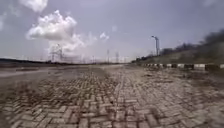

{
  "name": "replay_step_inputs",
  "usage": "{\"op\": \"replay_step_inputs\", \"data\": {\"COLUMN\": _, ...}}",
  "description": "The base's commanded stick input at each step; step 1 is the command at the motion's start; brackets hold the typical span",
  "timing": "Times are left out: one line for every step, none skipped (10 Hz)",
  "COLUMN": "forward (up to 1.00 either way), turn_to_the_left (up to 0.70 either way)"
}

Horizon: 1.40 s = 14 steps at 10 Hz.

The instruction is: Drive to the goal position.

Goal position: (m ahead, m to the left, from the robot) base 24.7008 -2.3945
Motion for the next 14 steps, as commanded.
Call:
{"op": "replay_step_inputs", "data": {"forward": 0.7, "turn_to_the_left": 0.0}}
{"op": "replay_step_inputs", "data": {"forward": 0.7, "turn_to_the_left": 0.0}}
{"op": "replay_step_inputs", "data": {"forward": 0.7, "turn_to_the_left": 0.0}}
{"op": "replay_step_inputs", "data": {"forward": 0.7, "turn_to_the_left": 0.0}}
{"op": "replay_step_inputs", "data": {"forward": 0.7, "turn_to_the_left": 0.0}}
{"op": "replay_step_inputs", "data": {"forward": 0.7, "turn_to_the_left": 0.0}}
{"op": "replay_step_inputs", "data": {"forward": 0.7, "turn_to_the_left": 0.0}}
{"op": "replay_step_inputs", "data": {"forward": 0.7, "turn_to_the_left": 0.0}}
{"op": "replay_step_inputs", "data": {"forward": 0.7, "turn_to_the_left": 0.0}}
{"op": "replay_step_inputs", "data": {"forward": 0.7, "turn_to_the_left": 0.0}}
{"op": "replay_step_inputs", "data": {"forward": 0.7, "turn_to_the_left": 0.0}}
{"op": "replay_step_inputs", "data": {"forward": 0.7, "turn_to_the_left": 0.0}}
{"op": "replay_step_inputs", "data": {"forward": 0.7, "turn_to_the_left": 0.0}}
{"op": "replay_step_inputs", "data": {"forward": 0.7, "turn_to_the_left": 0.0}}
